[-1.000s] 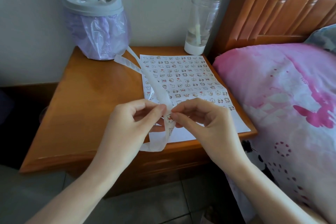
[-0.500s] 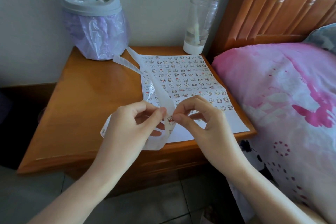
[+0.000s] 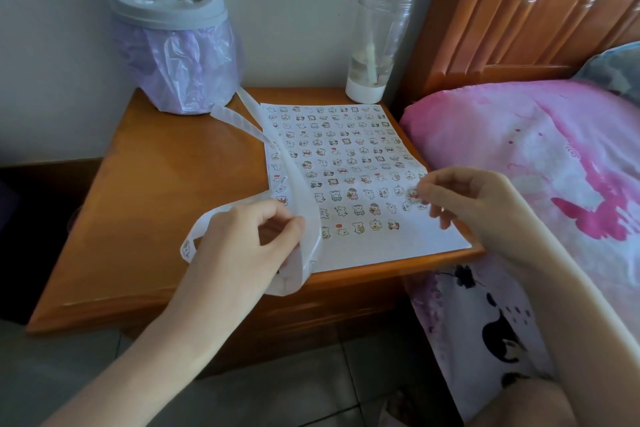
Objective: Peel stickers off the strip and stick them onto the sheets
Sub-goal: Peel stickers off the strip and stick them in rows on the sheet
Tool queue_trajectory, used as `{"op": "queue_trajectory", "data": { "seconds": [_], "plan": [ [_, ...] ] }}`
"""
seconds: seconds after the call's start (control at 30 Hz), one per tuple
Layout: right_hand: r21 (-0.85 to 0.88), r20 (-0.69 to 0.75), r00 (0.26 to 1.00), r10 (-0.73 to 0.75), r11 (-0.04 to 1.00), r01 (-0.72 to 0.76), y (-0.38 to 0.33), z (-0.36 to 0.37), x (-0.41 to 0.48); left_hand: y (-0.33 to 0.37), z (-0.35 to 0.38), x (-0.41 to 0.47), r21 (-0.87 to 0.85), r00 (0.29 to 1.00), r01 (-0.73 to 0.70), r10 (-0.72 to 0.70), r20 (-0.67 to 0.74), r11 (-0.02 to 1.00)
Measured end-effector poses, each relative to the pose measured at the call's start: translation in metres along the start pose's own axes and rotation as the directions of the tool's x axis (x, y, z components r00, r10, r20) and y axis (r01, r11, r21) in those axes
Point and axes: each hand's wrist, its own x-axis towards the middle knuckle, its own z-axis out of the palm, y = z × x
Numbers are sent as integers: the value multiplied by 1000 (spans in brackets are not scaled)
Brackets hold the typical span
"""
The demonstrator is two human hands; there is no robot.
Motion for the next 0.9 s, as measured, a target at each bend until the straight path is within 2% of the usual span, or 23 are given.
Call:
{"op": "queue_trajectory", "data": {
  "seconds": [0.1, 0.3, 0.9],
  "plan": [
    [-75, 51, 996, 70, 995, -66, 9, -5, 5, -2, 2, 1, 39, 1000, 2, -1, -8, 999],
    [-125, 116, 988, 98, 989, -84, 15, -1, 9, -5, 2, 3, 65, 1000, 18, -18, 7, 998],
    [-152, 91, 995, 48, 988, -34, 23, 1, 11, -5, 2, 3, 78, 1000, 18, -20, 19, 997]
  ]
}}
